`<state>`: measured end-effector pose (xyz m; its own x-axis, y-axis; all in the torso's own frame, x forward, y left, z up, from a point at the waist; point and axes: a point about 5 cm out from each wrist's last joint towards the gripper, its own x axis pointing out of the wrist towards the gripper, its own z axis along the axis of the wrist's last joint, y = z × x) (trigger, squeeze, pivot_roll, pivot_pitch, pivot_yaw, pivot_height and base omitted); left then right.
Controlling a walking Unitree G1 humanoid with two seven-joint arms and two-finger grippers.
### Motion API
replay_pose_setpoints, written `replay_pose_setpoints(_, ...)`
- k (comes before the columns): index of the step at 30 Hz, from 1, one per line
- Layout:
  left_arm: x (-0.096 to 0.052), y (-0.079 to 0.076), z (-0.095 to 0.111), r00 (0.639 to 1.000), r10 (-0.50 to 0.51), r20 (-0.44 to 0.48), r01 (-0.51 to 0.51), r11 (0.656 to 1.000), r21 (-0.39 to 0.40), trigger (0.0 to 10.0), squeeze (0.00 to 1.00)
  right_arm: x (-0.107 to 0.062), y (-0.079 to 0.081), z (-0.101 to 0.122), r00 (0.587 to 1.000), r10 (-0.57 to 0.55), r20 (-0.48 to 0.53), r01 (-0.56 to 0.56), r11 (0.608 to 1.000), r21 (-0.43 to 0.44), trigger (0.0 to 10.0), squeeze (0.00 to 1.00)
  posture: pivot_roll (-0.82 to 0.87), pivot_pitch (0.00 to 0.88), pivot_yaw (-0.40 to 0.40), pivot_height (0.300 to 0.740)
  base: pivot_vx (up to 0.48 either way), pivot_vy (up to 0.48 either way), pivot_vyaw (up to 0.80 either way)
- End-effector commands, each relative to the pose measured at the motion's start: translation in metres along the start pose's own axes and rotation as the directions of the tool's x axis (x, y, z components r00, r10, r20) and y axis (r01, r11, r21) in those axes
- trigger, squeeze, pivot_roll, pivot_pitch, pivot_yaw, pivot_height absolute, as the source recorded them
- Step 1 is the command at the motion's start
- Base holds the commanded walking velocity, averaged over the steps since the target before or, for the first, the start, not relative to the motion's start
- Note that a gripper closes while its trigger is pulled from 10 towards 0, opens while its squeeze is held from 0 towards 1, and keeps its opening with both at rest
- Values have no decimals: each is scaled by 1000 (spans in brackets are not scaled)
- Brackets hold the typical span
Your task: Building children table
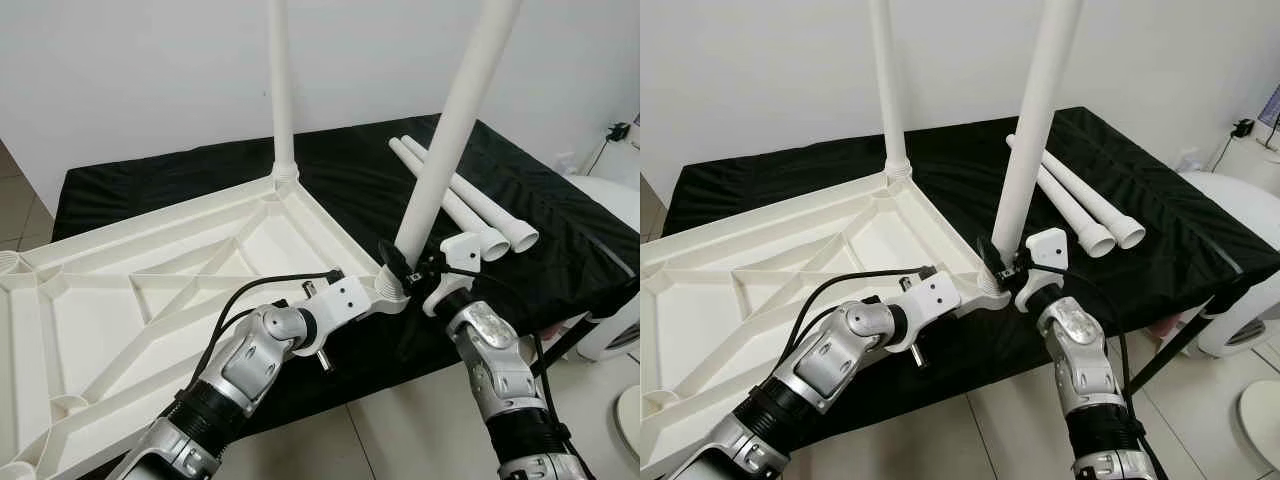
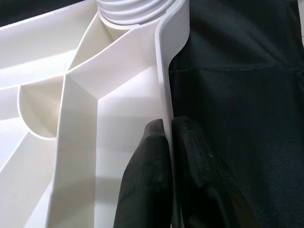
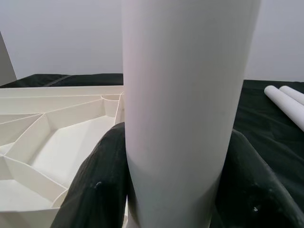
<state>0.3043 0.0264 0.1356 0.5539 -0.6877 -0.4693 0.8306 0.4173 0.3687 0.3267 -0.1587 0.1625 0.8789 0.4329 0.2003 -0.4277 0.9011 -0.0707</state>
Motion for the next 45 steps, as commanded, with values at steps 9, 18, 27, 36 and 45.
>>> replay_pose_setpoints(9, -1, 0, -7, 999, 10, -35, -10, 1000, 16, 10000, 0, 2, 0, -19, 994, 23, -108, -21, 1000, 19, 10000, 0, -87, 52, 27, 740, 0, 0, 0)
replay_pose_setpoints(18, -2, 1, -6, 999, 21, -31, -20, 1000, 15, 10000, 0, -2, 12, -27, 991, 65, -121, -64, 998, 7, 10000, 0, -82, 47, 20, 740, 0, 0, 0)
replay_pose_setpoints(27, -4, 5, -5, 999, 33, -28, -32, 999, 11, 10000, 0, -7, 13, -33, 990, 40, -134, -38, 999, 17, 10000, 0, -82, 52, 24, 740, 0, 0, 0)
replay_pose_setpoints(36, -5, 5, -4, 999, 34, -26, -34, 999, 9, 10000, 0, -7, 11, -32, 991, -9, -135, 11, 1000, 14, 10000, 0, -85, 63, 27, 740, 0, 0, 0)
replay_pose_setpoints(45, -6, 8, 1, 998, 67, -9, -68, 997, -22, 10000, 0, -5, 18, -27, 993, -39, -109, 39, 999, -2, 10000, 0, -83, 72, 27, 740, 0, 0, 0)
